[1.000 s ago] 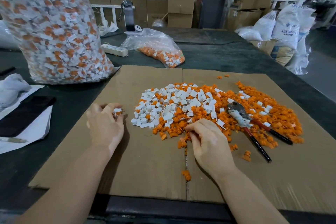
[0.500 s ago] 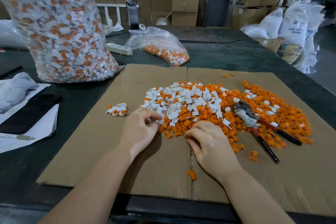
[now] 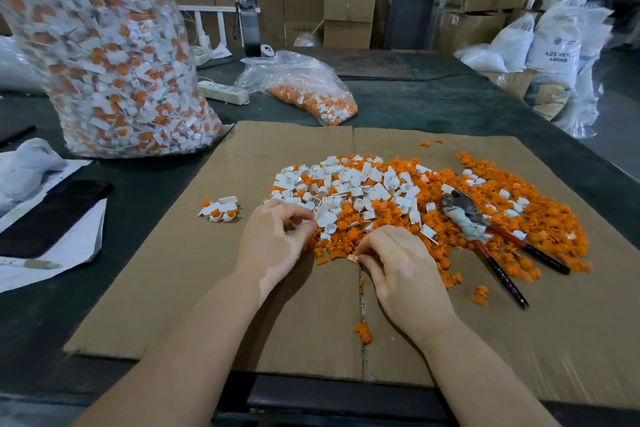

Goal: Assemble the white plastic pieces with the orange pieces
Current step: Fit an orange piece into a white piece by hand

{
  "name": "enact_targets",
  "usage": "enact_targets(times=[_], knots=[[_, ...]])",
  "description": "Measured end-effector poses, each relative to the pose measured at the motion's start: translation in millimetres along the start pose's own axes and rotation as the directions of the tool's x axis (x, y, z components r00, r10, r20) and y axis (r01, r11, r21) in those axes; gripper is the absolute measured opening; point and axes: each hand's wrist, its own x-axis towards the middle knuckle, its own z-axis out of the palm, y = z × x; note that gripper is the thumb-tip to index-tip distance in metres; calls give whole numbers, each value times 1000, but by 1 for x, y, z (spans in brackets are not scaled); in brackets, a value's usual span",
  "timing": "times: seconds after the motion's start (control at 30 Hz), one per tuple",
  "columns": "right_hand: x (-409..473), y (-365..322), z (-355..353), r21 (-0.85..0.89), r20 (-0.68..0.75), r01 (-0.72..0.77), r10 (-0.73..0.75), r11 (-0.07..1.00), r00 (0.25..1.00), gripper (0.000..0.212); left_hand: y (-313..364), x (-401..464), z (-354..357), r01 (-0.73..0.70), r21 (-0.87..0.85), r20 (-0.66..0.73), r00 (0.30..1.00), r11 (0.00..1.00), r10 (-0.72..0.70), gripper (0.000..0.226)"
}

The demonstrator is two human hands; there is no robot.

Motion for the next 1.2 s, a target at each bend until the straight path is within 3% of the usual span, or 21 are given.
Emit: enact_targets(times=[0.2, 0.37, 0.47, 0.6, 0.77, 1.03, 1.2], knots=[[0, 2, 0, -1, -56, -13, 13, 1000, 998, 10, 11, 14, 13, -37, 107, 95, 995, 994, 26, 27], [-1, 3, -2, 21, -157, -41, 44, 999, 987, 7, 16, 11, 14, -23, 48, 38, 999, 999, 22, 8], [-1, 4, -3, 113, -221, -66, 89, 991, 971, 7, 20, 5, 14, 9, -92, 11, 1000, 996, -8, 12], [-3, 4, -4, 270, -225, -143, 207, 952, 952, 10, 36, -7, 18, 103, -374, 129, 990, 922, -59, 10], [-3, 5, -5, 379, -213, -223, 319, 898, 923, 7, 44, -25, 33, 186, -457, 224, 970, 870, -90, 4], [-2, 4, -2, 243, -180, -204, 251, 948, 951, 9, 38, -31, 38, 275, -604, 258, 955, 748, -143, 7], [-2, 4, -3, 192, -195, -180, 218, 965, 956, 14, 38, -31, 39, 280, -621, 248, 956, 732, -155, 6]])
